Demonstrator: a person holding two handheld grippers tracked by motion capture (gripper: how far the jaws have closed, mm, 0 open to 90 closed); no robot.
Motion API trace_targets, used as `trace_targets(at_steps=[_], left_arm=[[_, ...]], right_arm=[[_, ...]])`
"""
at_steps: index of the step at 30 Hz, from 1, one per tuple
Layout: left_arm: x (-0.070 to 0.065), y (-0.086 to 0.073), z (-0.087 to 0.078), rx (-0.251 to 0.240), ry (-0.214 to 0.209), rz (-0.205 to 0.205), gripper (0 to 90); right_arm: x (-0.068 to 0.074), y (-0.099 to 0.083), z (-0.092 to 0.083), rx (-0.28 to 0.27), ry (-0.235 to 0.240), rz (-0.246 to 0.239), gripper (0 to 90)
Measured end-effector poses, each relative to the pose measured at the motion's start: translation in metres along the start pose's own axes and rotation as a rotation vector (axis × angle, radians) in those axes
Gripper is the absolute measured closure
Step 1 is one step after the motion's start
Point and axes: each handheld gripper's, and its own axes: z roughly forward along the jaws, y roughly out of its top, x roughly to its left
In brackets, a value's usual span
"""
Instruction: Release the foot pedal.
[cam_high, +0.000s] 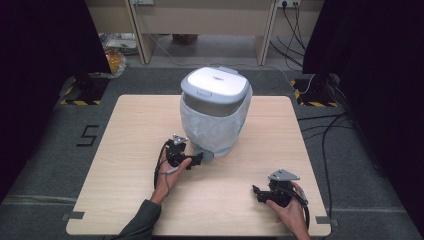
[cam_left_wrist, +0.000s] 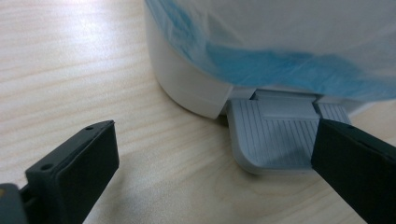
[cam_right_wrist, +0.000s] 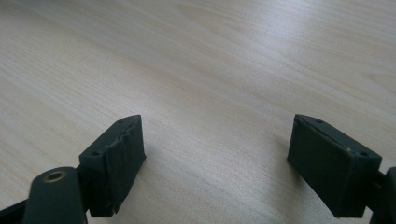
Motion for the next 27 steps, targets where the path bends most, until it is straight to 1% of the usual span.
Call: trace_targets(at_steps=[3, 9, 11, 17, 19, 20, 22, 24, 27], left_arm=[[-0.002, 0.001, -0.001, -0.004, 0.008, 0.007, 0.2], [0.000, 0.001, -0.001, -0.007, -0.006, 0.004, 0.6], [0.000, 0.001, -0.002, -0.009, -0.014, 0.000, 2.7], [-0.001, 0.003, -0.005, -0.003, -0.033, 0.020, 9.4], [-0.001, 0.004, -0.007, 0.000, -0.046, 0.020, 13.6], [-0.001, 0.004, -0.008, 0.000, -0.034, 0.031, 15.2], [-0.001, 0.005, -0.011, -0.003, -0.023, 0.041, 14.9], [0.001, 0.007, -0.015, -0.013, -0.026, 0.035, 14.9], [0.003, 0.008, -0.022, -0.021, -0.026, 0.038, 14.9]], right_arm=[[0.000, 0.000, 0.000, 0.001, 0.000, 0.000, 18.4], [0.000, 0.000, 0.000, 0.000, 0.000, 0.000, 18.4], [0.000, 0.000, 0.000, 0.000, 0.000, 0.000, 18.4], [0.000, 0.000, 0.000, 0.000, 0.002, -0.001, 18.4], [0.000, 0.000, 0.000, 0.000, 0.002, -0.001, 18.4], [0.000, 0.000, 0.000, 0.000, 0.002, -0.001, 18.4], [0.000, 0.000, 0.000, -0.002, 0.003, 0.000, 18.3], [0.000, 0.000, 0.000, 0.000, 0.004, 0.000, 18.3], [-0.001, 0.000, 0.000, -0.003, 0.005, 0.000, 18.3]])
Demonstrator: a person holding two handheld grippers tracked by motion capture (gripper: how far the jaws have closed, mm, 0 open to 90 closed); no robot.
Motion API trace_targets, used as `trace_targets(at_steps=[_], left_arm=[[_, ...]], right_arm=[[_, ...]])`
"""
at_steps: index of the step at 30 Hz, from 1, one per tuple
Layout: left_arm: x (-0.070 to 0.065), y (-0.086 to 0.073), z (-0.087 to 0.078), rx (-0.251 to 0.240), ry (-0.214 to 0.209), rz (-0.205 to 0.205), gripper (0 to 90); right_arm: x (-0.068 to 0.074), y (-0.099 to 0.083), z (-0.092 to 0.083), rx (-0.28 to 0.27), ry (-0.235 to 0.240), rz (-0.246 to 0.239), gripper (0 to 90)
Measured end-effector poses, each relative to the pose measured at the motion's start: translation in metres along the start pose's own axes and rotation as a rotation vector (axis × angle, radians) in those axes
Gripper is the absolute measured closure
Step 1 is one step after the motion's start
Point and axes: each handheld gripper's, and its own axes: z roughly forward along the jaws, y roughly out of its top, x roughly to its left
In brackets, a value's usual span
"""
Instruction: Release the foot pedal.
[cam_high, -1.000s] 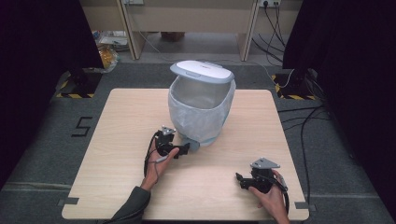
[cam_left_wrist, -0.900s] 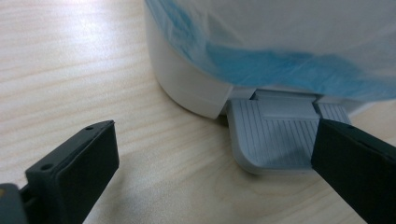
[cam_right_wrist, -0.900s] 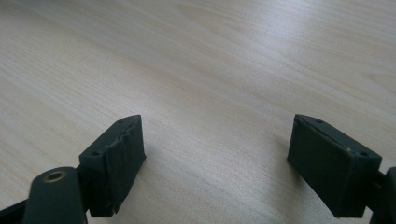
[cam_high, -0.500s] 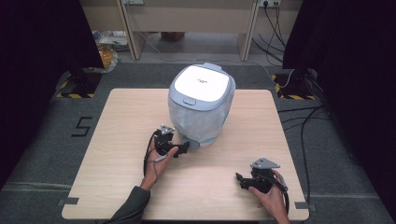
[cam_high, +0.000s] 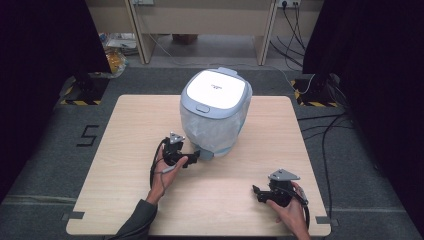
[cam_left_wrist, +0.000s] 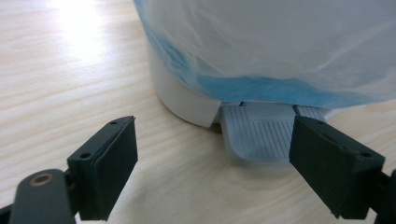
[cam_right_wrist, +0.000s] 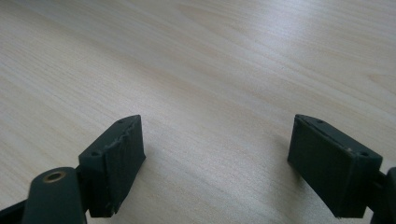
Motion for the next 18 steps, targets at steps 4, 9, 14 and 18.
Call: trace_targets(at_steps=[4, 9, 14, 18], left_arm=[[0.003, -0.001, -0.010, -0.001, -0.007, 0.006, 14.9], [0.007, -0.006, -0.023, -0.010, -0.017, 0.009, 14.9], [0.009, -0.017, -0.034, -0.015, -0.022, 0.022, 14.9], [0.011, -0.024, -0.041, -0.025, -0.029, 0.018, 14.9]], right_arm=[[0.000, 0.000, 0.000, 0.000, 0.001, 0.002, 18.3], [0.000, 0.000, 0.000, 0.000, 0.001, 0.001, 18.3], [0.000, 0.000, 0.000, 0.000, 0.001, 0.000, 18.3], [0.000, 0.000, 0.000, 0.000, 0.001, 0.000, 18.3]])
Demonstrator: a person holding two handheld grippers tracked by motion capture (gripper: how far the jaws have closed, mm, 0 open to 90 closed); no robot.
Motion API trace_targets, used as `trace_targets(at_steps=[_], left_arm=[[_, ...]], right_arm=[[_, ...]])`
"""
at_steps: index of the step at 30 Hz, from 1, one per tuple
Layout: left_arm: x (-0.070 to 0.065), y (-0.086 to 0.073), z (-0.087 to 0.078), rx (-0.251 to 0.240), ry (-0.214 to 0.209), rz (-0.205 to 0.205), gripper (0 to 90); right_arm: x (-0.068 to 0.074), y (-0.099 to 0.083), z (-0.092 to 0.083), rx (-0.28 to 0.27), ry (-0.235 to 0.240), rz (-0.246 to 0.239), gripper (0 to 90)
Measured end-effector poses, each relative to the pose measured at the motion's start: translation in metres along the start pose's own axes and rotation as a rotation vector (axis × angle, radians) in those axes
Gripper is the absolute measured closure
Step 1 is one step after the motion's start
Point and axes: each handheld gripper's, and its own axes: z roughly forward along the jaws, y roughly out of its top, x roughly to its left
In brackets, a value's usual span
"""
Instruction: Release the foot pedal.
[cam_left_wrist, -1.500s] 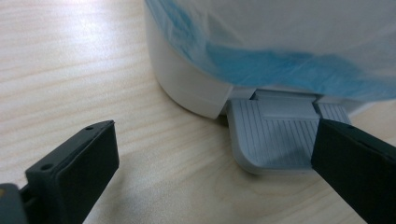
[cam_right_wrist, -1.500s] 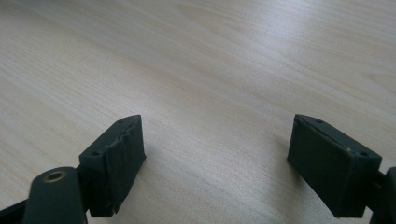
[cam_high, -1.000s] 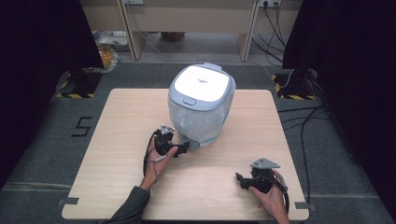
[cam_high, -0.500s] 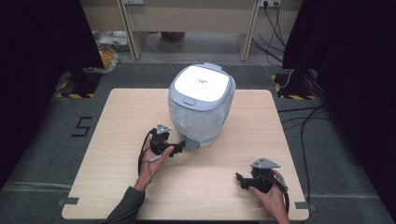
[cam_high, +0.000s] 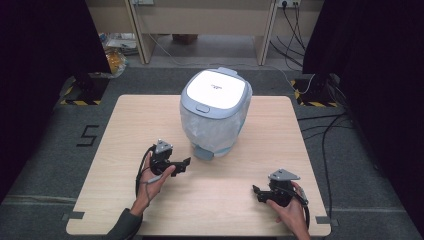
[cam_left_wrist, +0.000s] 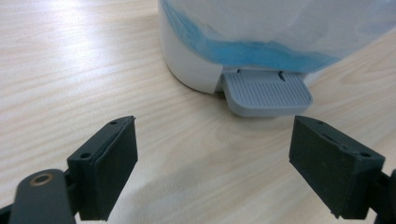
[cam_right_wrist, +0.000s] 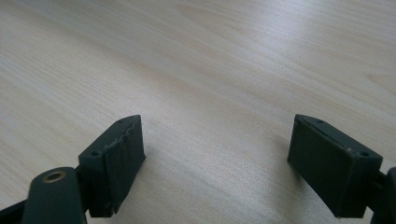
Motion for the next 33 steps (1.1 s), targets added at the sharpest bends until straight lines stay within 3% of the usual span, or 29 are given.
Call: trace_targets(at_steps=[5, 8, 17, 20, 27, 31, 33], left_arm=[[-0.003, -0.006, -0.006, -0.010, -0.009, 0.011, 14.9], [-0.004, -0.011, -0.007, -0.007, -0.035, 0.016, 14.9], [-0.006, -0.028, -0.014, 0.025, -0.050, 0.032, 14.9], [-0.008, -0.034, -0.015, 0.041, -0.053, 0.057, 14.9], [-0.012, -0.050, -0.018, 0.077, -0.037, 0.104, 14.9], [-0.011, -0.058, -0.022, 0.096, -0.037, 0.108, 15.0], [-0.010, -0.061, -0.025, 0.102, -0.018, 0.124, 15.0]], right_arm=[[0.000, 0.000, 0.000, 0.000, 0.000, 0.000, 18.3], [0.000, 0.000, 0.000, 0.000, 0.000, 0.000, 18.2], [0.000, 0.000, 0.000, -0.001, 0.000, -0.001, 18.2], [0.000, 0.000, 0.000, -0.001, 0.000, -0.001, 18.2], [0.000, 0.000, 0.000, -0.001, 0.000, -0.001, 18.2], [0.000, 0.000, 0.000, -0.001, -0.001, -0.002, 18.2], [0.000, 0.000, 0.000, 0.000, -0.001, -0.002, 18.1]])
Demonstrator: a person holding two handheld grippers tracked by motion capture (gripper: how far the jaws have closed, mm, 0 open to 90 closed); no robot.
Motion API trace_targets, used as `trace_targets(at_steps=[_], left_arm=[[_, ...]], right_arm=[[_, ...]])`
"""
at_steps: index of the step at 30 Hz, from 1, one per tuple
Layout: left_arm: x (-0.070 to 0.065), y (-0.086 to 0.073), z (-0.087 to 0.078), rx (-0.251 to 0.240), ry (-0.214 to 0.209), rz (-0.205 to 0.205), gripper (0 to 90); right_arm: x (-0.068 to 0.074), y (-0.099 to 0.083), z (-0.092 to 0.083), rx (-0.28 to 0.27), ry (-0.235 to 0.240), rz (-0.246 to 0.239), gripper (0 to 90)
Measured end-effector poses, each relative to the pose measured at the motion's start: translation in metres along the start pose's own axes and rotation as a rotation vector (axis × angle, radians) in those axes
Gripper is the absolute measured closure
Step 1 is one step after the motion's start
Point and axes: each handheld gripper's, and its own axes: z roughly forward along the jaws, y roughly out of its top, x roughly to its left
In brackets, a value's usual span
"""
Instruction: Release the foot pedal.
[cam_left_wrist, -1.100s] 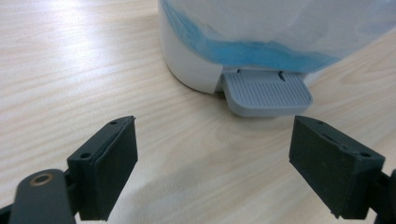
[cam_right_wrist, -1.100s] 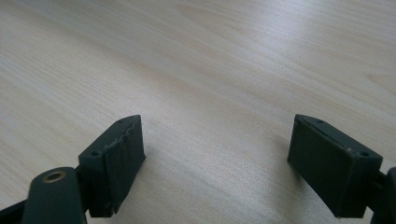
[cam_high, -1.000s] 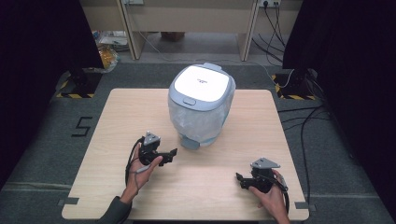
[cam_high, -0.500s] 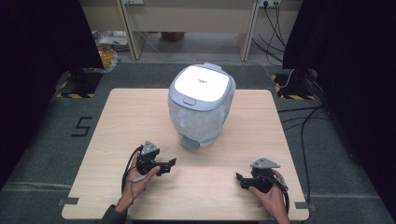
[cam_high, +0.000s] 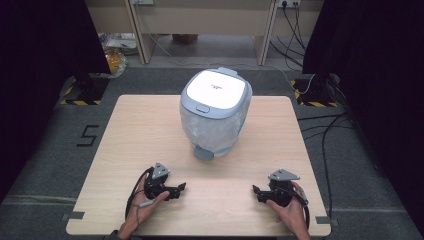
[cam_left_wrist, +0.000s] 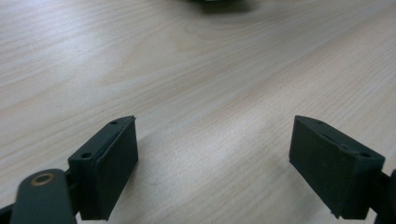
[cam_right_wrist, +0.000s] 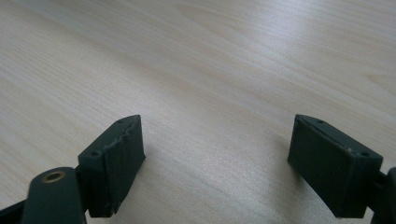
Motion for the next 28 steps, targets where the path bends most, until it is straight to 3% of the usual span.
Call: trace_targets(at_steps=[3, 10, 28], left_arm=[[-0.001, -0.005, -0.005, 0.024, 0.028, 0.041, 14.5], [-0.006, -0.012, -0.012, 0.026, 0.032, 0.040, 13.5], [-0.006, -0.011, -0.011, 0.028, 0.028, 0.042, 11.4]], right_arm=[[0.000, 0.000, 0.000, 0.000, 0.000, -0.001, 18.1], [0.000, 0.000, 0.000, 0.000, -0.001, -0.001, 18.1], [0.000, 0.000, 0.000, 0.000, 0.000, -0.001, 18.0]])
